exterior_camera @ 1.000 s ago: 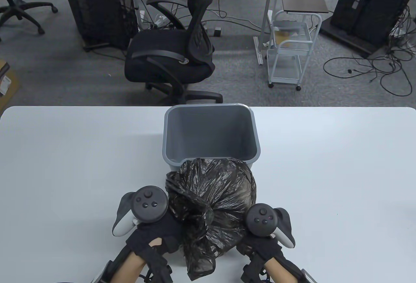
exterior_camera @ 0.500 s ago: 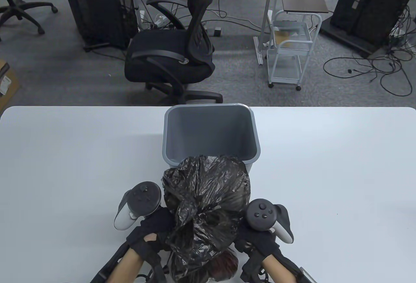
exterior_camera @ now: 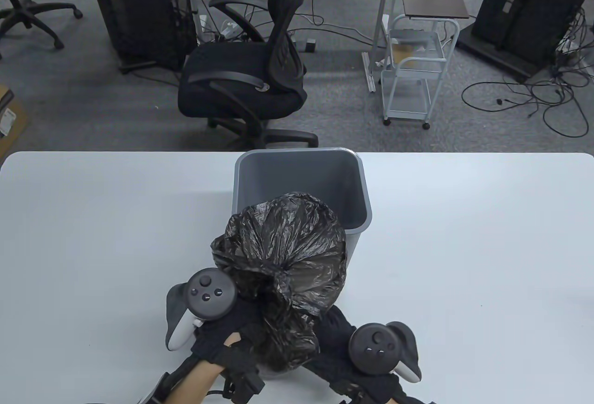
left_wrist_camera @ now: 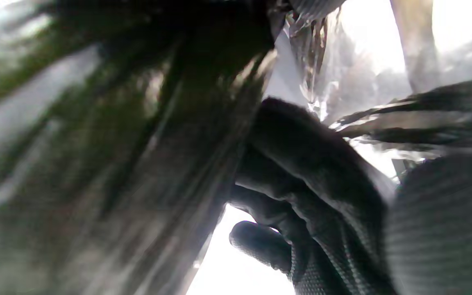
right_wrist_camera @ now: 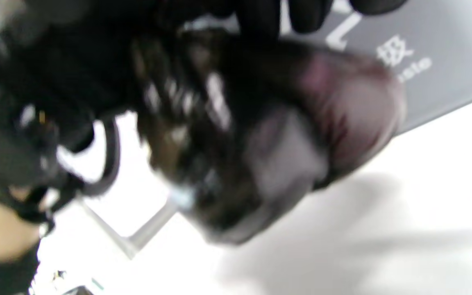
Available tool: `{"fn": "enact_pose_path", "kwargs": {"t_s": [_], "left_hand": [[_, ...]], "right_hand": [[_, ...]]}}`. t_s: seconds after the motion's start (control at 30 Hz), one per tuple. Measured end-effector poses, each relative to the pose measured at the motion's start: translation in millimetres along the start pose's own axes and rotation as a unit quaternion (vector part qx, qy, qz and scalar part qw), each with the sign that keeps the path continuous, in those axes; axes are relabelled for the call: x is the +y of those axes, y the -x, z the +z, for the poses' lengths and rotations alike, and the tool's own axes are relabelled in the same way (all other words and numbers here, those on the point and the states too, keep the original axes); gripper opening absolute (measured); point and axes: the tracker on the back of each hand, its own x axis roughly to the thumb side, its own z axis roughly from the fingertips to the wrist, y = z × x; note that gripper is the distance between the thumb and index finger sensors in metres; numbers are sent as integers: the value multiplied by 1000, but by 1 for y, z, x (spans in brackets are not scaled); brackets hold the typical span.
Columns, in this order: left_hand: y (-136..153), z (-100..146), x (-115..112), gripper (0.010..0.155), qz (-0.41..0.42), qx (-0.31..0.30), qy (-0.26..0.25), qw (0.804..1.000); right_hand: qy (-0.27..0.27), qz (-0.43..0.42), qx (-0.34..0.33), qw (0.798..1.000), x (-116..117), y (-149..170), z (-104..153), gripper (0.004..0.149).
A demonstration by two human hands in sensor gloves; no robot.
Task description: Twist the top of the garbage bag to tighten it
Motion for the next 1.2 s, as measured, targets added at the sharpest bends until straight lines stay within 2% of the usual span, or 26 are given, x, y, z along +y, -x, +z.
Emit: {"fn": "enact_pose_path", "kwargs": {"t_s": [0.1, 0.2, 0.33, 0.47, 0.6, 0.83, 0.97, 1.2], "left_hand": [[-9, 6, -4, 51, -16, -13, -1, 1000], [-17, 12, -4, 52, -34, -24, 0, 999], [-24, 17, -2, 51, -51, -39, 0, 998], [-23, 14, -2, 52, -22, -58, 47, 997], [-18, 8, -4, 52, -7, -68, 83, 994], [-16, -4, -15, 52, 80, -166, 178, 967], [-17, -6, -17, 52, 96, -200, 194, 956], [0, -15, -11, 53, 101, -122, 138, 978]], "right_hand": [[-5, 53, 25, 998, 10, -6, -4, 103], [28, 118, 33, 992, 8, -3, -4, 96], [28, 32, 40, 998, -2, 14, -4, 87], [7, -51, 55, 997, -12, 36, -11, 84], [-13, -55, 73, 996, -16, 52, -19, 87], [-57, -121, 100, 986, -16, 73, -30, 89], [-55, -129, 99, 985, -16, 75, -29, 89], [19, -197, 87, 976, -36, 81, -13, 80]]}}
